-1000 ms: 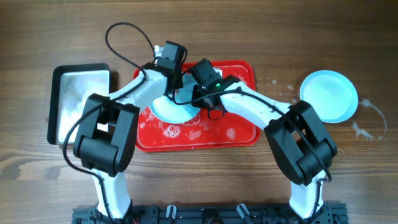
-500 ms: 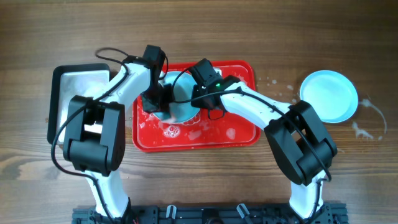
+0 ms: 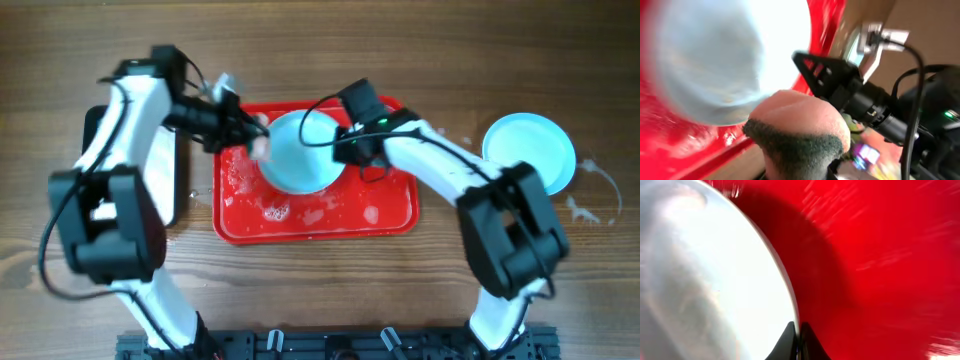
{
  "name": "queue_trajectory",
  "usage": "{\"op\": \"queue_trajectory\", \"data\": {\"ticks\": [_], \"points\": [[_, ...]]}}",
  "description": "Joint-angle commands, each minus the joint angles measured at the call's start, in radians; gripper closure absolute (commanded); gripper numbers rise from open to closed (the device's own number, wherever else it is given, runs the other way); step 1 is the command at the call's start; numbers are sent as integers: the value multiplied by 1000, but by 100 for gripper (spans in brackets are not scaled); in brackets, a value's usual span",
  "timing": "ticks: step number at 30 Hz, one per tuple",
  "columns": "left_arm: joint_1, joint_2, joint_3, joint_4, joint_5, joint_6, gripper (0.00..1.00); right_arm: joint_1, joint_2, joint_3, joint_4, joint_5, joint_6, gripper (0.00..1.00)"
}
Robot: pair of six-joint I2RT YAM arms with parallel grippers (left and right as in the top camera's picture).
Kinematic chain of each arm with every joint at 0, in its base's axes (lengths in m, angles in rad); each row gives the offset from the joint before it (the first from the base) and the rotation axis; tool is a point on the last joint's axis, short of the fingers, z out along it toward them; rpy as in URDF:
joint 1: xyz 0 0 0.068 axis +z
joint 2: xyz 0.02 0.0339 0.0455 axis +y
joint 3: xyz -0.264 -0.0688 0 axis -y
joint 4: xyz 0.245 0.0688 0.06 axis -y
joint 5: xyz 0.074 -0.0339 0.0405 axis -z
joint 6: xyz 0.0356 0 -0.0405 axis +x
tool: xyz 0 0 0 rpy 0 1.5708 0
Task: Clean dirty plates on tray and stack at the side
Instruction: 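Withdraw the left gripper with the sponge toward the metal tray, then lift the plate with the right gripper and carry it right onto the stack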
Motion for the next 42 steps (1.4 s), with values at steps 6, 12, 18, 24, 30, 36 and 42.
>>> {"op": "queue_trajectory", "data": {"ticks": [6,12,18,24,30,36,42], "points": [[67,-91,24,29,-140,-15,96,-13,-361,0,-222,546,8,96],[19,-91,24,53,-246,-16,96,-13,-512,0,-460,1135,169,96],[-65,-91,24,90,-370,-56,96,-57,-512,-32,-514,1614,142,96],[-142,-91,24,130,-479,-98,96,-309,-455,-35,-443,1526,-56,96],[-160,-91,24,185,-483,-98,96,-443,-354,-35,-454,1215,-95,96],[-160,-91,23,180,-545,-99,96,-465,-220,-40,-450,1115,-75,96],[-160,-91,23,160,-565,-98,96,-665,-222,-40,-353,565,-119,96]]}}
